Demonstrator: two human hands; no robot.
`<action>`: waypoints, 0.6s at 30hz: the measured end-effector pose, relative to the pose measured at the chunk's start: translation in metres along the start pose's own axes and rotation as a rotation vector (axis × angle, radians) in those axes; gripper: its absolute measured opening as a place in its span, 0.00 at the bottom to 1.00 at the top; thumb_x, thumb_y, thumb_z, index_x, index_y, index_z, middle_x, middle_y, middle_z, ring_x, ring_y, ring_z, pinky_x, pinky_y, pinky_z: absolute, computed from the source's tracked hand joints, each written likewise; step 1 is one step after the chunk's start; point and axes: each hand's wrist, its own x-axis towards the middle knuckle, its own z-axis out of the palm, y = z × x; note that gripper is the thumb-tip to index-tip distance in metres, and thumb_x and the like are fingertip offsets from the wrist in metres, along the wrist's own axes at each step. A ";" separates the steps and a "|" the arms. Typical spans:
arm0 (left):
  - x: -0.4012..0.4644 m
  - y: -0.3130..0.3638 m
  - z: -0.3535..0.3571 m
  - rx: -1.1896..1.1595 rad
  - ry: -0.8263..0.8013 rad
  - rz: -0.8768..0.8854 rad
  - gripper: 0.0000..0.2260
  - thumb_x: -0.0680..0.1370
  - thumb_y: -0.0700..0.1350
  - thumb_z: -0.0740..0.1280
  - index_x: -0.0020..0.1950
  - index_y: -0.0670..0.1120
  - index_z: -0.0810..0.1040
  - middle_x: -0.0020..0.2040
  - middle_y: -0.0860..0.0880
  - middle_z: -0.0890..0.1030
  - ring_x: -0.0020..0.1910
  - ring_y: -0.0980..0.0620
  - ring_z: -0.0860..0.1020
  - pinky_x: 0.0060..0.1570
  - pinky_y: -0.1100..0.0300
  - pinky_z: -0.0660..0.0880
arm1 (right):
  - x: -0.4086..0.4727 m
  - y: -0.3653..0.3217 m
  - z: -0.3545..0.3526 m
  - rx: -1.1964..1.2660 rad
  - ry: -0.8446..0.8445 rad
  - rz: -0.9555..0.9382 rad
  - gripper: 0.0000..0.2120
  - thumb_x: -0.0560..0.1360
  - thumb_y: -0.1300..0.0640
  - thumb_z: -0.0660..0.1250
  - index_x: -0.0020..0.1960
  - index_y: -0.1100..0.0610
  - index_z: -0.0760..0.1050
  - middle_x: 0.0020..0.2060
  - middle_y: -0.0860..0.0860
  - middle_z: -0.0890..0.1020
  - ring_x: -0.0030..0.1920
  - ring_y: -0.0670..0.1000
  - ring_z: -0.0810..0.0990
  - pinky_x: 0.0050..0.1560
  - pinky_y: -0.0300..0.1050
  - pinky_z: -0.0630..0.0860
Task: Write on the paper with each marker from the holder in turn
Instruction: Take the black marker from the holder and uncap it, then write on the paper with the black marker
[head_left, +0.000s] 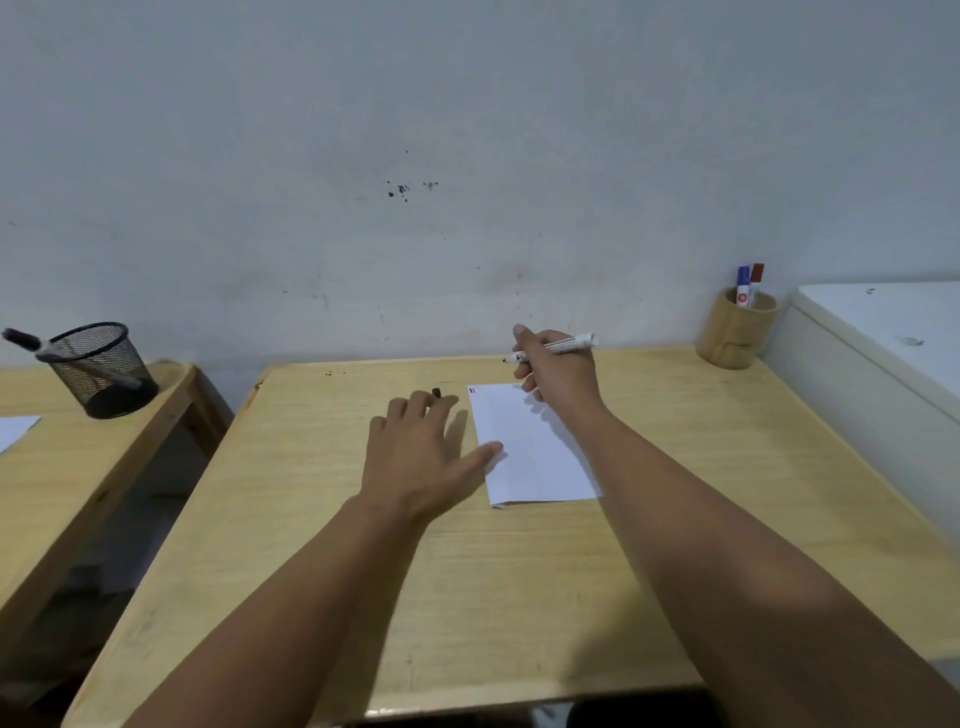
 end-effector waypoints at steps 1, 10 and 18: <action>-0.003 -0.001 0.001 0.002 -0.021 -0.021 0.42 0.69 0.78 0.60 0.77 0.55 0.69 0.74 0.53 0.72 0.74 0.46 0.67 0.70 0.45 0.64 | 0.000 0.002 0.005 -0.015 0.000 -0.001 0.17 0.81 0.47 0.71 0.48 0.62 0.84 0.31 0.52 0.84 0.27 0.49 0.79 0.29 0.39 0.73; -0.008 -0.012 0.014 0.037 -0.171 -0.100 0.59 0.64 0.85 0.53 0.85 0.51 0.45 0.86 0.48 0.46 0.85 0.44 0.41 0.80 0.34 0.43 | 0.007 0.018 0.036 -0.038 -0.043 0.008 0.20 0.76 0.41 0.75 0.40 0.58 0.80 0.27 0.50 0.82 0.28 0.53 0.77 0.32 0.45 0.74; -0.006 -0.014 0.014 0.103 -0.239 -0.087 0.63 0.61 0.87 0.49 0.85 0.48 0.51 0.86 0.48 0.49 0.85 0.45 0.42 0.80 0.34 0.41 | 0.014 0.049 0.044 -0.027 -0.030 -0.008 0.13 0.79 0.55 0.72 0.40 0.60 0.76 0.37 0.66 0.86 0.28 0.51 0.81 0.32 0.44 0.79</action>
